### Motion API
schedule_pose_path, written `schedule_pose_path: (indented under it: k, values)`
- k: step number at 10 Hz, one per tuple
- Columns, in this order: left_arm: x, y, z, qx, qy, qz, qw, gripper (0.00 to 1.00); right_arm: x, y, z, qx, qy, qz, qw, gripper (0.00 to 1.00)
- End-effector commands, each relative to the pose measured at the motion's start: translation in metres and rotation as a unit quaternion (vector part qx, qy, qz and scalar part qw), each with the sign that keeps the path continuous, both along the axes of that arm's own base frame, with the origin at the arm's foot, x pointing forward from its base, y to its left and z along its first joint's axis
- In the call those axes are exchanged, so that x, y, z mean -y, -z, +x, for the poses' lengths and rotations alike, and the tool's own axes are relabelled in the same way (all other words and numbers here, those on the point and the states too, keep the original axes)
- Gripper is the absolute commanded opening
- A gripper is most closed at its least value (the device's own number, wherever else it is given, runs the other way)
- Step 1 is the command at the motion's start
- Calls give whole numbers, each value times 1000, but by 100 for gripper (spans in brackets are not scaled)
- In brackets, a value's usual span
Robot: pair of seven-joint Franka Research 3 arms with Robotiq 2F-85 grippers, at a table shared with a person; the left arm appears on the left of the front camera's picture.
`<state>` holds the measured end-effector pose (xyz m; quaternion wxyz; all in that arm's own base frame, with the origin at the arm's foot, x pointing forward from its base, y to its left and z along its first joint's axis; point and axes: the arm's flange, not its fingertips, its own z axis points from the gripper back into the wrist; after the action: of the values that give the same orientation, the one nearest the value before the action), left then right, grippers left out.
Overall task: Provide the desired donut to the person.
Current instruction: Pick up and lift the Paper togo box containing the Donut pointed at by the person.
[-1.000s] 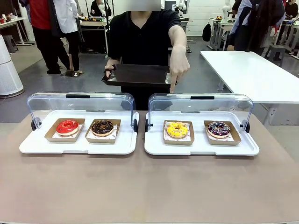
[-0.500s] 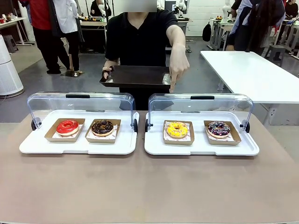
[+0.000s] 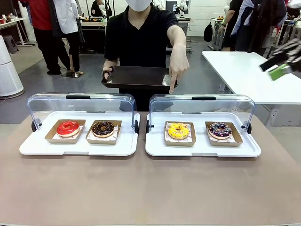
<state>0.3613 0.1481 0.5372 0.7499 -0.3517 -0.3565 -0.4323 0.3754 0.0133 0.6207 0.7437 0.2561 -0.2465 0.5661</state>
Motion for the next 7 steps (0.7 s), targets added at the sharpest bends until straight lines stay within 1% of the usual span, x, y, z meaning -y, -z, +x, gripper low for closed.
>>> schedule_pose_path:
  k: [1,2,4,6,7]
  values:
    - [-1,-1,0,7,2,-6,1000,100,-48,24,25,-20,-35,-122,992,100]
    - [-1,-1,0,7,2,-6,1000,100,-71,40,33,-28,-38,-158,986,100]
    - [-1,-1,0,7,2,-6,1000,100,-103,70,35,-34,-50,-204,977,100]
    - [-1,-1,0,7,2,-6,1000,100,-123,98,33,0,-56,-242,969,100]
    - [-1,-1,0,7,2,-6,1000,100,-127,109,32,-1,-61,-243,968,100]
